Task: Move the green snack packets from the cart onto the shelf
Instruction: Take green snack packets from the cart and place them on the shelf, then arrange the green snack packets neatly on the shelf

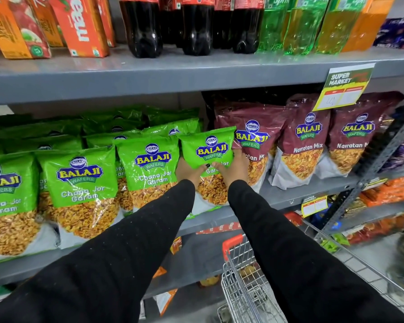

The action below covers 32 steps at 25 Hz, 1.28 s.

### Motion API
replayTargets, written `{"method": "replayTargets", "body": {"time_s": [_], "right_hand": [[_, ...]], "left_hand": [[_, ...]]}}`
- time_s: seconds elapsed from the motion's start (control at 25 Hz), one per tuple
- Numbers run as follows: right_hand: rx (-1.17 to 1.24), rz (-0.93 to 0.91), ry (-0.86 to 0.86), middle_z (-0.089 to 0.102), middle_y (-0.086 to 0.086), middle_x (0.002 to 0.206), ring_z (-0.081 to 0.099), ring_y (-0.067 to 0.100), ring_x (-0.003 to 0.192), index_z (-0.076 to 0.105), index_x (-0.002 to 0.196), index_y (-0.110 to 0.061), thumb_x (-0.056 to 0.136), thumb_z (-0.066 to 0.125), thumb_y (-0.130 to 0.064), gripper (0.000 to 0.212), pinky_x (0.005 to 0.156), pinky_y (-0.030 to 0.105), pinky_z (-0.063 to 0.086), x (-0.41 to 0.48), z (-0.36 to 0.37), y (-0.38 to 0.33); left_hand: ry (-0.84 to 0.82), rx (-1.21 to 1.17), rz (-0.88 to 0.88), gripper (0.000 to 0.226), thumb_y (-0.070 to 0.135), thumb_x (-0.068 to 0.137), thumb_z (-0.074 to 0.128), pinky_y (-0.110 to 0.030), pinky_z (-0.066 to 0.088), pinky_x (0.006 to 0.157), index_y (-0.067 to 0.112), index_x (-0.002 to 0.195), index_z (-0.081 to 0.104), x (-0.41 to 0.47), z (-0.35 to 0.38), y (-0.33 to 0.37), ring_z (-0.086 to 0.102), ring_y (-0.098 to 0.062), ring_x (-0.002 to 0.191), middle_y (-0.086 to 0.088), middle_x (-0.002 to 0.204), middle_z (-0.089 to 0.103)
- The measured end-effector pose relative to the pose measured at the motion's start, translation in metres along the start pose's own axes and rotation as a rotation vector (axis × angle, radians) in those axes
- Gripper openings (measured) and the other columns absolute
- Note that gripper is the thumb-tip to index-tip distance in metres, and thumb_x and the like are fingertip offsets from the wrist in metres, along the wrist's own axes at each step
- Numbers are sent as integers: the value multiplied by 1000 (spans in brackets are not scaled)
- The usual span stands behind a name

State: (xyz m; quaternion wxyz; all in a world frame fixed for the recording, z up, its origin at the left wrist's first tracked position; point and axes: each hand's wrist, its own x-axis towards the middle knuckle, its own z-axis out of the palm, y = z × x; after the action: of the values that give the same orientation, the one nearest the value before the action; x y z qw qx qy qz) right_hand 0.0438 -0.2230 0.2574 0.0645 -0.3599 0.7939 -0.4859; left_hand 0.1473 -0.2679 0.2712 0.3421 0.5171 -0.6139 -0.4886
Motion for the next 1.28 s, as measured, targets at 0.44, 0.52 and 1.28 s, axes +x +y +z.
{"method": "replayTargets", "body": {"time_s": [0.44, 0.52, 1.28], "right_hand": [[244, -193, 315, 53, 22, 112, 44, 35, 108, 49, 111, 1, 72, 59, -52, 67, 95, 39, 32, -16, -16, -65], [367, -264, 248, 54, 18, 108, 47, 30, 104, 51, 109, 0, 70, 57, -53, 66, 94, 38, 34, -29, 3, -100], [60, 28, -868, 34, 15, 149, 33, 27, 136, 17, 141, -5, 68, 78, -20, 96, 111, 35, 30, -221, 260, -216]], "left_hand": [[134, -216, 412, 81, 0, 82, 62, -41, 27, 117, 8, 144, 11, -45, -40, 29, 28, -20, 138, -11, 152, 20], [256, -278, 424, 74, 1, 82, 62, -46, 33, 113, 7, 141, 18, -39, -89, 32, 34, -20, 132, -13, 147, 27], [372, -206, -170, 81, 30, 85, 63, -34, 25, 114, 4, 145, 16, 22, -404, -109, 23, -29, 142, -15, 156, 19]]}}
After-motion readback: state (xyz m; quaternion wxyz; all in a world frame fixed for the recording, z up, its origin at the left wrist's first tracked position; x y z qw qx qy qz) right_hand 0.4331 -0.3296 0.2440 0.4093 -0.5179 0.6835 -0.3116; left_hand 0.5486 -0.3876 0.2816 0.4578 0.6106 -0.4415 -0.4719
